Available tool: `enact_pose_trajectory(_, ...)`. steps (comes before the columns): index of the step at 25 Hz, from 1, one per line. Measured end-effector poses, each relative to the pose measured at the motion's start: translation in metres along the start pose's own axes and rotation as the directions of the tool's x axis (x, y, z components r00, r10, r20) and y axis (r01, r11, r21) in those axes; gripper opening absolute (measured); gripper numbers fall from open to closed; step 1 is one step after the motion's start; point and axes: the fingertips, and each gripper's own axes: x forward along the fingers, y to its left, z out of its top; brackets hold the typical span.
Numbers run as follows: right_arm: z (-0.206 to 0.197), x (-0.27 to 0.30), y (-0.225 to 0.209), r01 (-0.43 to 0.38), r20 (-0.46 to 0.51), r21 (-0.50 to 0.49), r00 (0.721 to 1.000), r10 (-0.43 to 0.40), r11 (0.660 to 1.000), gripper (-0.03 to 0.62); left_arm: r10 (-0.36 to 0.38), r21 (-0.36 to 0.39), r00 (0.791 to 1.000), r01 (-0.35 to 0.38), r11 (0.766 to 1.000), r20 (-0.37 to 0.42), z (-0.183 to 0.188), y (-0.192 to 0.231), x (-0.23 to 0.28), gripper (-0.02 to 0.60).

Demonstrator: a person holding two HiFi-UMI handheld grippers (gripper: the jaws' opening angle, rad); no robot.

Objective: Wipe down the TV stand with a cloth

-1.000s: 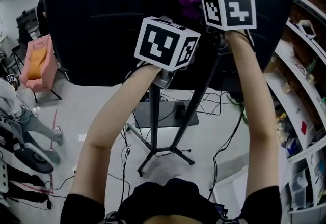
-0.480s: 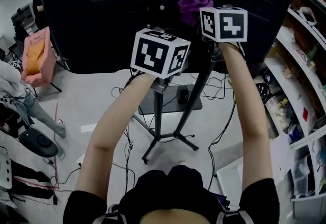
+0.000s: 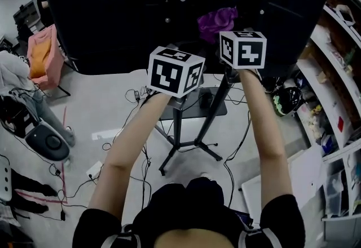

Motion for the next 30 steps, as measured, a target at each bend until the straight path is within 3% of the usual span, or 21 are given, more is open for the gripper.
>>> enact_pose_trajectory(5, -0.028, -0.001, 0.004, -0.010, -0.007, 0.020, 1.000, 0.010, 1.000, 0.064, 0.026, 0.021, 1.000, -0.026, 0.999, -0.013, -0.020, -0.004, 0.002, 0.007)
enact_pose_trajectory(13, -0.079, -0.001, 0.014, -0.034, -0.066, 0.069, 0.997, 0.038, 0.997, 0.064, 0.049, -0.026, 0.998, -0.050, 0.998, -0.038, -0.048, -0.001, 0.000, 0.006)
enact_pose_trajectory(18, -0.100, -0.012, 0.025, -0.099, -0.089, 0.092, 0.990, 0.107, 0.991, 0.064, 0.047, -0.011, 0.998, -0.048, 0.999, -0.042, -0.057, -0.006, -0.008, 0.006)
enact_pose_trajectory(25, -0.057, -0.035, 0.048, -0.177, 0.034, 0.072, 0.984, 0.175, 0.982, 0.064, 0.081, 0.013, 0.997, -0.081, 0.997, -0.004, -0.043, 0.003, -0.036, 0.007)
enact_pose_trajectory(30, 0.013, -0.044, 0.069, -0.242, 0.170, 0.047, 0.958, 0.231, 0.969, 0.064, 0.105, 0.028, 0.993, -0.107, 0.994, 0.049, -0.007, 0.018, -0.059, 0.006)
